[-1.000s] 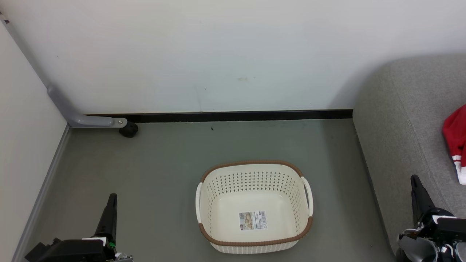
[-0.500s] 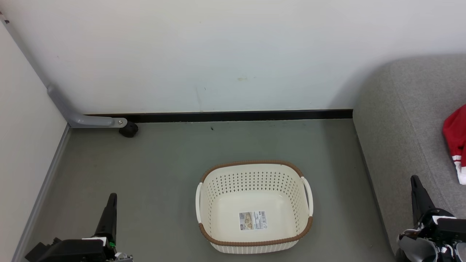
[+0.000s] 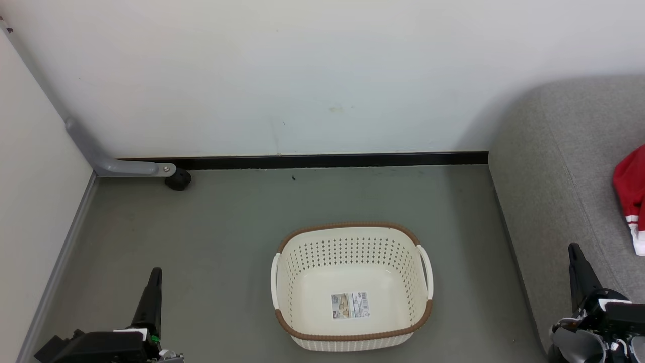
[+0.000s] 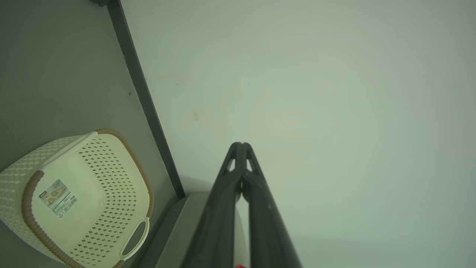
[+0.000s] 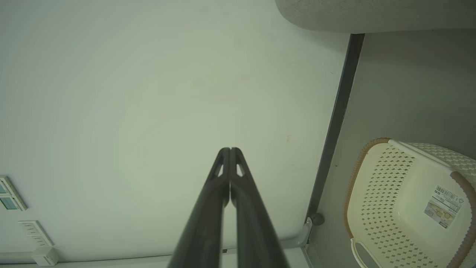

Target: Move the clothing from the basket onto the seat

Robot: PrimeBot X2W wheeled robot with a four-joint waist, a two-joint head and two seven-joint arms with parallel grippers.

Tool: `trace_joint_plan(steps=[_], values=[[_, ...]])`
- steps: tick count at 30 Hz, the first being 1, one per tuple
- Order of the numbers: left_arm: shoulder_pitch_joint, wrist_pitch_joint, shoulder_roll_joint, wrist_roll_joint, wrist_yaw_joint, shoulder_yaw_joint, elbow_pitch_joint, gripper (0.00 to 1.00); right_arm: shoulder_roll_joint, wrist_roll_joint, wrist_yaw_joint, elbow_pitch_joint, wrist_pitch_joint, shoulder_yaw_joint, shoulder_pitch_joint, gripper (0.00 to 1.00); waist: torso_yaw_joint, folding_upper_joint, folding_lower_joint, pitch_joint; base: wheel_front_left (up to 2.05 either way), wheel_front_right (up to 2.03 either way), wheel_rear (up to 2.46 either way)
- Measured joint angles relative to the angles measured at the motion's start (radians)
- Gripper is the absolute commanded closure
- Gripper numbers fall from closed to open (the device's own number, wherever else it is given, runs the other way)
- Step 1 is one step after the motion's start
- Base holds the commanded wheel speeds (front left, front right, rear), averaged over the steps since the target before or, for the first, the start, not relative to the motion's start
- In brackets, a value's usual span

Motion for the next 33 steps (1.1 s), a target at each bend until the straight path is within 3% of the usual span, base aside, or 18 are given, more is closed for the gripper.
trace_joint_plan(steps=[33], values=[[0.0,0.0,0.0,-0.016,0.0,0.0,-0.001,1.0,0.0,0.0,0.0,0.0,0.0,0.0,0.001,1.0,0.0,-0.0001,0.0,0.0,0.0,0.0,0.0]])
